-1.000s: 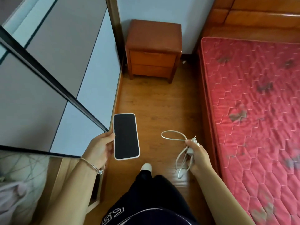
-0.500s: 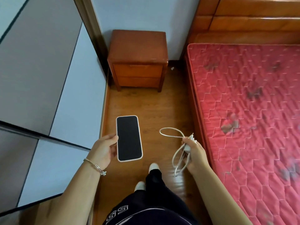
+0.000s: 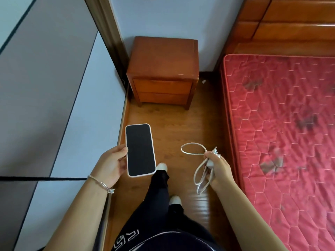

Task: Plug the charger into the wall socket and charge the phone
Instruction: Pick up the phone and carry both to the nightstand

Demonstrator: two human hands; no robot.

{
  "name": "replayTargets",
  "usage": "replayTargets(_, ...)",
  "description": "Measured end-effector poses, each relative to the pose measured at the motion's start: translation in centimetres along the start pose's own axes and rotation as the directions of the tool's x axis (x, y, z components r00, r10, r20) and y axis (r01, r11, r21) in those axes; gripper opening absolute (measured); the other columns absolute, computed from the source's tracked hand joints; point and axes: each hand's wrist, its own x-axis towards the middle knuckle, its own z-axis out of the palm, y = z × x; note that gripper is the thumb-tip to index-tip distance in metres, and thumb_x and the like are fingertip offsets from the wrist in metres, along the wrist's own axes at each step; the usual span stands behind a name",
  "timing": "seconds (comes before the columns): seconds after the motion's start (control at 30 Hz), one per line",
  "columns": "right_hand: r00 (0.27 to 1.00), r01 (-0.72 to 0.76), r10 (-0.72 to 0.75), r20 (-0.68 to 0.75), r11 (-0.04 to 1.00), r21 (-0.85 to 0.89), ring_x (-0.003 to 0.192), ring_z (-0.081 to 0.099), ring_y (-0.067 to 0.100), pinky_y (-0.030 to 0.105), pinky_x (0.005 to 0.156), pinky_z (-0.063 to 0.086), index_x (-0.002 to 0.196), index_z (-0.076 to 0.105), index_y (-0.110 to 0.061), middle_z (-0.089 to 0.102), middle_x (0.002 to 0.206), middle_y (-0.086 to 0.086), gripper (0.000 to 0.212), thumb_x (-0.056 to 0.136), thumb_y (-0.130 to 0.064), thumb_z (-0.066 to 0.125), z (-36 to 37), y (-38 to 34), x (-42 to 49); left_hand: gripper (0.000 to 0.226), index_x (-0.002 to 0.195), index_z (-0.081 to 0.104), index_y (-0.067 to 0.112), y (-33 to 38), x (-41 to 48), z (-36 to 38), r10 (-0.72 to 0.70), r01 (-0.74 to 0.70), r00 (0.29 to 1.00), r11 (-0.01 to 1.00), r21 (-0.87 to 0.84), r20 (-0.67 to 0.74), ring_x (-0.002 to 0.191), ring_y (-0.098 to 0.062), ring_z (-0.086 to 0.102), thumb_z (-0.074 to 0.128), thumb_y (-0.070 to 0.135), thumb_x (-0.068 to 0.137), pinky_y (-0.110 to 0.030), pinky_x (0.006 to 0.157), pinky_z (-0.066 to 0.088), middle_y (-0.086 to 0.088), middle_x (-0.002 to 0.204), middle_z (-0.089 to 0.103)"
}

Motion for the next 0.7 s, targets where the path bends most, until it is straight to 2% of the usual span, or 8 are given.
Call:
replayTargets(0.17,1.000,-0.008,0.009,-0.024,1.000,0.008,0.052,0.053,0.012,0.027,0.054,0.044,0.075,0.061,-0.013,0.056,0.063,0.001,0.010,0.078,-0.007,0.067,4.3,-2.6,3.6,0.032,0.125,0.056,0.007,4.0,5.0,-0.1,-0.014,0.014,1.000,1.000,-0.021,0.011,0.109,-0.030,0.061,0.049,0.014,0.094,-0.034,0.076,0.053,-0.014,0.123,0.062)
replayTargets(0.33,0.999,-0.001,0.001,-0.034,1.000,-0.014,0.055,0.052,0.013,0.027,0.054,0.044,0.077,0.061,-0.013,0.056,0.065,0.001,0.008,0.078,-0.008,0.067,8.3,-5.6,6.3,0.030,0.122,0.058,0.005,8.2,9.6,0.2,-0.012,0.012,1.000,1.000,-0.023,0.016,0.104,-0.029,0.063,0.049,0.012,0.094,-0.036,0.078,0.053,-0.015,0.121,0.063)
replayTargets(0.5,0.999,0.012,-0.012,-0.044,1.000,-0.021,0.058,0.052,0.014,0.028,0.057,0.044,0.077,0.062,-0.014,0.058,0.067,0.001,0.007,0.077,-0.010,0.068,11.7,-8.0,8.6,0.024,0.115,0.061,0.009,11.8,13.5,1.2,-0.016,0.015,1.000,1.000,-0.025,-0.014,0.103,-0.032,0.063,0.051,0.012,0.093,-0.029,0.060,0.058,-0.011,0.112,0.066)
replayTargets(0.7,0.998,0.001,-0.001,-0.065,1.000,-0.004,0.061,0.053,0.017,0.030,0.062,0.045,0.077,0.062,-0.012,0.058,0.070,0.003,0.007,0.078,-0.008,0.068,14.3,-11.3,11.7,0.024,0.115,0.062,0.012,15.2,17.2,3.7,0.010,-0.010,1.000,1.000,0.004,-0.024,0.099,-0.027,0.065,0.052,0.013,0.092,-0.027,0.060,0.058,-0.008,0.110,0.068)
